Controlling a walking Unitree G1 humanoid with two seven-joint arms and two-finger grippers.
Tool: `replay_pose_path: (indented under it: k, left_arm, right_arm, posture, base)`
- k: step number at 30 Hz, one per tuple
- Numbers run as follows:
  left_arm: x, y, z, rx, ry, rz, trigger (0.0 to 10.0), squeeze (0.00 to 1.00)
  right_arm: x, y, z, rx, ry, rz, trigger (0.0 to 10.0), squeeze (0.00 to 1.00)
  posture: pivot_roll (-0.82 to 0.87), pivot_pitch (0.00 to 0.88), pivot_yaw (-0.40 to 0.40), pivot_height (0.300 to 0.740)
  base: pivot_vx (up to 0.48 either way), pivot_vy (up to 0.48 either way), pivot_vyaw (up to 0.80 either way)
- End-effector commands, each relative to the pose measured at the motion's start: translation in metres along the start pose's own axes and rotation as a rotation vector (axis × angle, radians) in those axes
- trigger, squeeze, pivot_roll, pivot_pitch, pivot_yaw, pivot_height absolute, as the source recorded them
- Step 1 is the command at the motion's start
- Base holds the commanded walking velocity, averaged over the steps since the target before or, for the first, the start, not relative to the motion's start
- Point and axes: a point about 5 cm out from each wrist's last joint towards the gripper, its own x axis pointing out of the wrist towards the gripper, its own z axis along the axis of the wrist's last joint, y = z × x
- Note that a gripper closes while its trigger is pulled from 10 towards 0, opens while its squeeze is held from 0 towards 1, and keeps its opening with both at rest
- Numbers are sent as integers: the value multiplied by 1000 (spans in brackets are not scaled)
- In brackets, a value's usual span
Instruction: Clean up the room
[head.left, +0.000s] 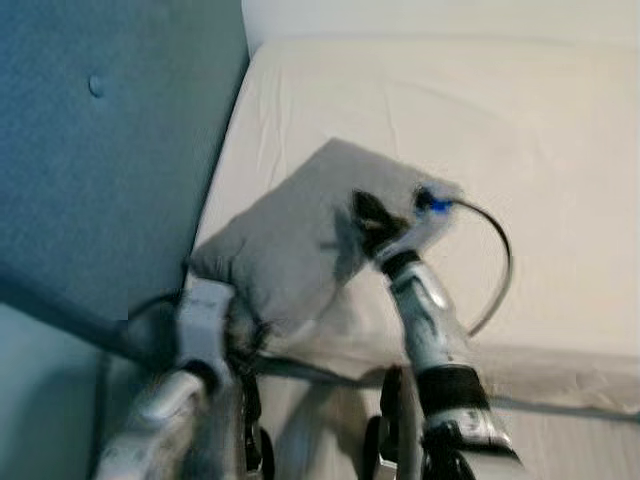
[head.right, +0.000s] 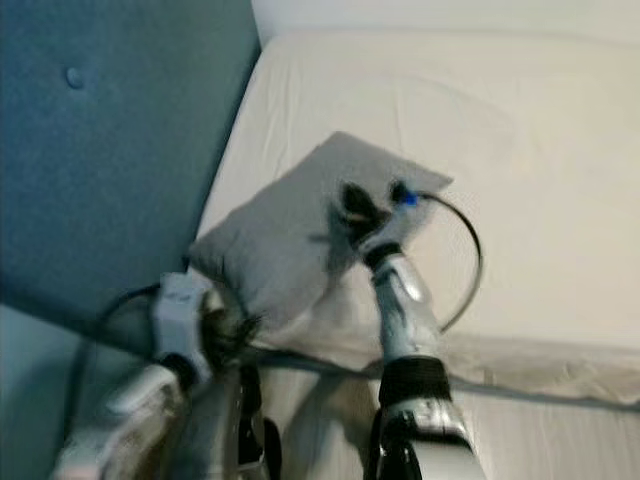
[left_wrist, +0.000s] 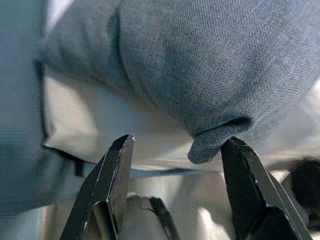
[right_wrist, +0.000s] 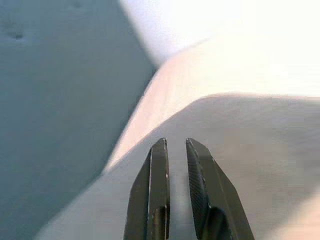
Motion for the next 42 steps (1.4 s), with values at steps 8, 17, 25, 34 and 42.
replay_pose_path:
  k: [8,17,25,34,42]
  left_arm:
    - [13,36,-15,76,93,219,10000,0]
    - [17,14,-3,-28,-2,41,10000,0]
    - [-15,-15,9,-114,31,-521,10000,0]
    - [-17,-7,10,-83,51,-519,10000,75]
    - [14,52,-32,-124,189,119,10000,1000]
  right_arm:
    - [-52,-43,-22,-256,119,-255,10000,0]
    - [-73,-57,-19,-319,187,-331,10000,0]
    - [-82,-55,-27,-320,222,-326,10000,0]
    - [-81,-51,-31,-291,256,-312,10000,0]
    - [-83,-49,-37,-246,274,-316,10000,0]
  posture:
    - [68,293,15,590]
    - [65,311,25,590]
    - [70,313,16,590]
    - [74,303,14,590]
    - [62,297,8,590]
  base:
    - [0,0,0]
    - [0,0,0]
    - [0,0,0]
    - [0,0,0]
    - [0,0,0]
